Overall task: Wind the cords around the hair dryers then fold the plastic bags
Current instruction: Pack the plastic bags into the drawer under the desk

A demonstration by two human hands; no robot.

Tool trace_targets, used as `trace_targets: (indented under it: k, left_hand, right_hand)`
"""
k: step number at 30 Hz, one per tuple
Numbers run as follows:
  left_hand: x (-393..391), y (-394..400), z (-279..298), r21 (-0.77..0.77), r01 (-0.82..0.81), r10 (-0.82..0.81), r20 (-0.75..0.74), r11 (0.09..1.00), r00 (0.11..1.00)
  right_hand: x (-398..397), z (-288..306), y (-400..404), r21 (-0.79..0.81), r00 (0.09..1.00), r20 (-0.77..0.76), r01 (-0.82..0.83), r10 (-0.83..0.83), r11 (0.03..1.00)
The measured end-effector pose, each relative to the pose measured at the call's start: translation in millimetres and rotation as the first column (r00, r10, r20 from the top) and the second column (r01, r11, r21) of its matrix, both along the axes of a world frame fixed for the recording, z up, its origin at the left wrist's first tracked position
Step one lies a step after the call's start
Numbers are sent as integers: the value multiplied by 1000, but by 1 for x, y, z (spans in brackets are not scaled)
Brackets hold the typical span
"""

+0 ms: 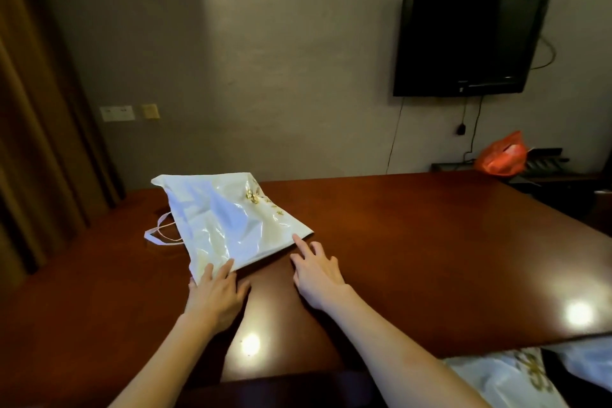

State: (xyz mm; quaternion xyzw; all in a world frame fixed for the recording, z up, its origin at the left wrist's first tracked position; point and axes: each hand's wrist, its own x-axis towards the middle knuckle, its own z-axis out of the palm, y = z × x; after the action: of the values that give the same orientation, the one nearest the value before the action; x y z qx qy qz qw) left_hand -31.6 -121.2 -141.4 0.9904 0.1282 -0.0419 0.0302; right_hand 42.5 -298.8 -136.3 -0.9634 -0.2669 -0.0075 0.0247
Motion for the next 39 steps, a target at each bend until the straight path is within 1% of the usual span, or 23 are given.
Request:
trace_targets:
  k: [4, 6, 8, 10, 13, 16, 17, 18, 19, 20, 21, 22, 23, 24, 26, 27, 28, 29, 31, 33, 34, 37, 39]
  left_hand:
    - [-23, -1, 4, 40, 67, -67, 0, 997, 998]
    - [-39, -2, 6, 72, 103, -101, -29, 992, 994]
    - [-55, 0, 10, 97, 129, -123, -65, 987, 990]
    - [-71, 4, 17, 95, 144, -136, -91, 985, 987]
    - [-94, 6, 32, 33, 112, -109, -71, 993, 991]
    - [-112, -2, 48, 17, 34, -34, -24, 999, 999]
    - [-118, -5, 55, -13, 7, -7, -18, 1000, 1000]
    - [-122, -4, 61, -67, -7, 4, -45, 998, 999]
    - [-126, -1, 68, -133, -23, 6, -124, 991, 992]
    - [-128, 2, 77, -217, -49, -3, -236, 975, 972]
    - [-128, 6, 85, -289, -96, -5, -329, 953, 944]
    - [-126, 10, 93, -336, -145, 9, -375, 931, 927]
    - [-122, 12, 99, -351, -177, 43, -358, 919, 933]
    - [-116, 13, 103, -327, -184, 93, -276, 927, 957]
    - [-99, 13, 102, -229, -164, 164, -19, 960, 986]
    - [-91, 9, 99, -246, -147, 170, 78, 958, 982]
    - [-84, 5, 94, -311, -116, 166, 137, 943, 977]
    - [-77, 1, 88, -379, -88, 156, 155, 921, 975]
    - [-60, -6, 72, -415, -64, 133, 141, 908, 981]
    - [-40, -5, 49, -401, -91, 134, 80, 912, 988]
    - [-32, -2, 37, -394, -89, 120, 55, 915, 991]
    - [-28, -2, 21, -432, -91, 108, 14, 897, 994]
    - [-32, -5, 20, -438, -97, 117, 18, 894, 993]
  right_hand:
    - [1, -2, -3, -106, 997, 5, -79, 80, 991]
    - [-2, 1, -6, -120, 994, 26, -104, 108, 987]
    - [-12, 5, -8, -89, 981, 111, -148, 157, 985]
    - [-28, 10, -9, -94, 944, 223, -226, 242, 969]
    - [-57, 19, -14, -130, 918, 246, -286, 311, 949]
    - [-91, 32, -20, -128, 924, 197, -306, 327, 943]
    - [-102, 36, -21, -112, 929, 168, -314, 329, 943]
    - [-113, 41, -23, -93, 936, 132, -317, 327, 944]
    - [-122, 47, -25, -79, 944, 81, -314, 320, 946]
    - [-128, 54, -27, -59, 953, -10, -304, 304, 951]
    - [-131, 61, -30, -12, 948, -143, -288, 284, 957]
    - [-128, 67, -32, 54, 914, -314, -253, 257, 966]
    - [-123, 72, -35, 131, 865, -446, -191, 230, 973]
    - [-115, 74, -36, 210, 857, -473, -114, 203, 971]
    - [-94, 74, -38, 345, 937, -341, 47, 79, 937]
    - [-83, 69, -37, 397, 948, -319, 130, 4, 909]
    - [-74, 64, -36, 441, 922, -384, 227, -46, 868]
    - [-67, 58, -35, 470, 863, -499, 341, -74, 814]
    - [-53, 47, -30, 530, 725, -687, 544, -47, 650]
    - [-37, 39, -23, 574, 638, -769, 666, 36, 476]
    - [-29, 36, -20, 576, 607, -791, 700, 72, 422]
    - [-13, 37, -7, 565, 498, -824, 754, 269, 335]
    - [-7, 37, 4, 555, 466, -828, 757, 312, 344]
